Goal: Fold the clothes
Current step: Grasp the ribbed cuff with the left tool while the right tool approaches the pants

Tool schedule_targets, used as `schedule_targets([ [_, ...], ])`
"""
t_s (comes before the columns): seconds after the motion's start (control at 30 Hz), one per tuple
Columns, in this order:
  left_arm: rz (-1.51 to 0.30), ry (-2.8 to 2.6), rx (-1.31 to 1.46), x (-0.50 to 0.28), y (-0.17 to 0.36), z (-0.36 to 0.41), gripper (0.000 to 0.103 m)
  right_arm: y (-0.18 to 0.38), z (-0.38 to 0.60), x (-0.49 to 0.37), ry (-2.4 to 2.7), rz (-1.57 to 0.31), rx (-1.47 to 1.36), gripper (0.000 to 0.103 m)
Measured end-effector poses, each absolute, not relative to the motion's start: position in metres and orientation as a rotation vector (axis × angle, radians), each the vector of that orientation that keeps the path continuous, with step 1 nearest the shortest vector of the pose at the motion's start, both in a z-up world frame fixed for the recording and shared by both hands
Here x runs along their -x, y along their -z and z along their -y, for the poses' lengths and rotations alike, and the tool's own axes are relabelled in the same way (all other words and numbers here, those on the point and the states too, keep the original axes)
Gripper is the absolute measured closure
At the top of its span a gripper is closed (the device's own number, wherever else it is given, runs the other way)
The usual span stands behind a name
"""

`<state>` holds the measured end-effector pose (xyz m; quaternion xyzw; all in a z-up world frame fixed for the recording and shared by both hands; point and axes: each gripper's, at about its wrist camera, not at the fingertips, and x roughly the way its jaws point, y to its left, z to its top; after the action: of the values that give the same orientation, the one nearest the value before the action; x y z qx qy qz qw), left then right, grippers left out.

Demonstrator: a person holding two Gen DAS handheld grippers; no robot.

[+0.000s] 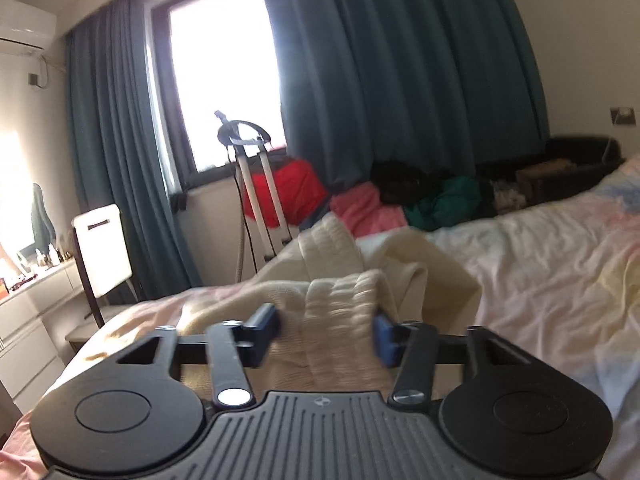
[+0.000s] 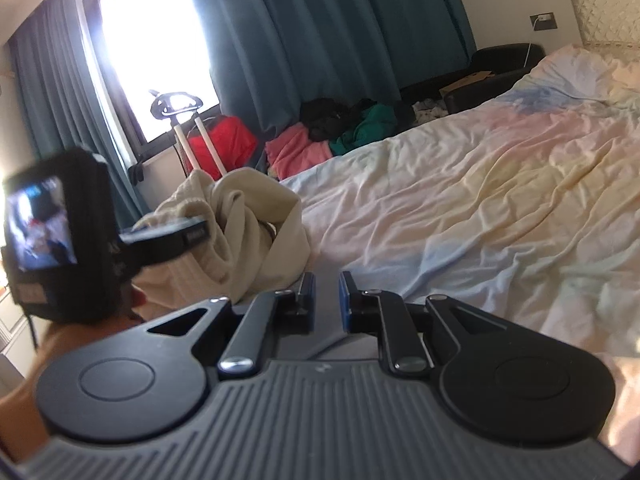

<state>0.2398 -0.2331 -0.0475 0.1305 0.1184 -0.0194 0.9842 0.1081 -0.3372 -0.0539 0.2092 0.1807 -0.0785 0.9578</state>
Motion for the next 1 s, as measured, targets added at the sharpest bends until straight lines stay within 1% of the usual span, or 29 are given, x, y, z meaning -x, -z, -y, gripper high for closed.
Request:
schedule_targets([
  [0.07, -0.184, 0.032, -0.214, -0.229, 0.039, 0.224, 0.071, 0.058, 0.337, -0.112, 0.154, -0.363, -0.422, 0.088],
  [0.1, -0.163, 0.041, -0.206, -0.222, 0.034, 0.218, 0.074, 0.059, 0.337, -0.112, 0.149, -0.357, -0.425, 0.088],
  [0.13, -0.142, 0.051, -0.199, -0.215, 0.028, 0.212, 0.080, 0.059, 0.337, -0.112, 0.143, -0.351, -0.428, 0.087],
  [0.17, -0.126, 0.068, -0.194, -0.205, 0.021, 0.201, 0.097, 0.058, 0.337, -0.110, 0.132, -0.334, -0.438, 0.087],
  [0.23, -0.095, 0.091, -0.191, -0.187, 0.005, 0.181, 0.096, 0.056, 0.335, -0.106, 0.111, -0.299, -0.458, 0.086],
  [0.4, -0.098, 0.114, -0.088, -0.145, -0.033, 0.101, 0.098, 0.044, 0.320, -0.096, 0.071, -0.259, -0.406, 0.086],
  [0.57, -0.107, 0.105, 0.020, -0.105, -0.049, 0.003, 0.098, 0.032, 0.295, -0.079, 0.037, -0.235, -0.314, 0.086],
  [0.63, -0.134, 0.073, 0.031, -0.100, -0.042, -0.031, 0.098, 0.028, 0.278, -0.071, -0.008, -0.231, -0.265, 0.086],
  [0.73, -0.248, 0.028, 0.107, -0.107, -0.016, -0.074, 0.098, 0.022, 0.252, -0.058, -0.074, -0.224, -0.191, 0.086],
  [0.83, -0.348, 0.007, 0.163, -0.117, 0.013, -0.102, 0.098, 0.026, 0.218, -0.054, -0.177, -0.286, -0.110, 0.087],
  [0.93, -0.415, 0.001, 0.234, -0.115, 0.035, -0.128, 0.097, 0.038, 0.186, -0.055, -0.210, -0.347, 0.005, 0.087],
  [1.0, -0.432, -0.011, 0.224, -0.116, 0.040, -0.134, 0.097, 0.044, 0.168, -0.060, -0.220, -0.369, 0.088, 0.087],
])
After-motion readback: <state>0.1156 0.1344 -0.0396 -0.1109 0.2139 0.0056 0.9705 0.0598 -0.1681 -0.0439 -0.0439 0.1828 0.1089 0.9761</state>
